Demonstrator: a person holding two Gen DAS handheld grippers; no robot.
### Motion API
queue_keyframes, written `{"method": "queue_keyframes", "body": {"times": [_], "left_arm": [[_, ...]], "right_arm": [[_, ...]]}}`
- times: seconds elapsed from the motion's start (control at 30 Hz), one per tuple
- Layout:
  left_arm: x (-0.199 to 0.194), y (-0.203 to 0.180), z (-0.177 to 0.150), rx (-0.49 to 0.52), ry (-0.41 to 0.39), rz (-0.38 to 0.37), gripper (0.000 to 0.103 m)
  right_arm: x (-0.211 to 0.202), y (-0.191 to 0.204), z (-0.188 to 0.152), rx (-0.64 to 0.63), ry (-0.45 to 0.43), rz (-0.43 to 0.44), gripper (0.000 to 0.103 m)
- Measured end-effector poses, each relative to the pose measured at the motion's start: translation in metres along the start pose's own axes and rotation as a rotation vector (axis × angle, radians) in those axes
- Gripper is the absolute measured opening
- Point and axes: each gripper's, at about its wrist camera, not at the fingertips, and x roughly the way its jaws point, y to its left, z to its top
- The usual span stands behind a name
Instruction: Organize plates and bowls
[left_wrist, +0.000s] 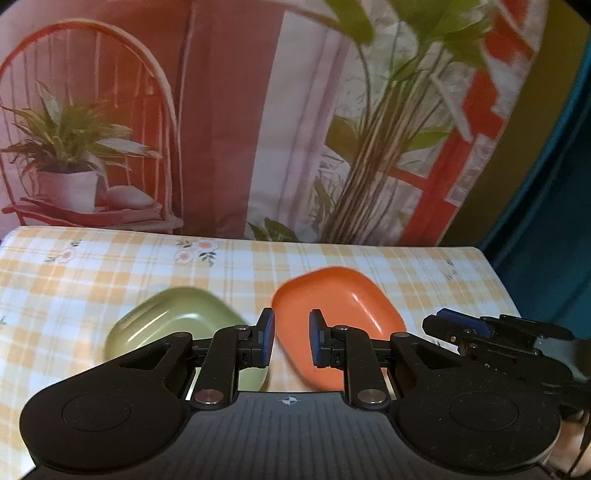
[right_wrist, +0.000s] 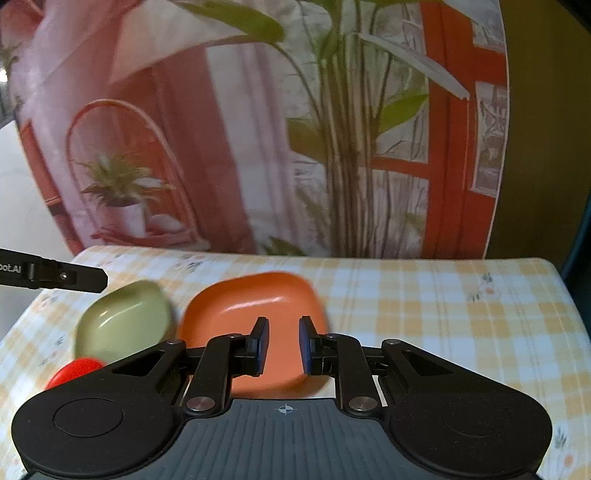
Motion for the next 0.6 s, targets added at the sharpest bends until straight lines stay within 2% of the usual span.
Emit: {"method": "queue_keyframes", "body": {"times": [0.27,0.6], "left_arm": [[0.067,0.014,0.005,-0.109,0.152,-0.043,0.021],[0.093,0.021,0.001,-0.09,0.192,-0.033,0.021]], "right_arm": [[0.057,-0.009,0.003,0.002,0.076,-0.034,0.018],[0.075,-0.019,-0.008,0.046,0.116,-0.025,0.017]]}}
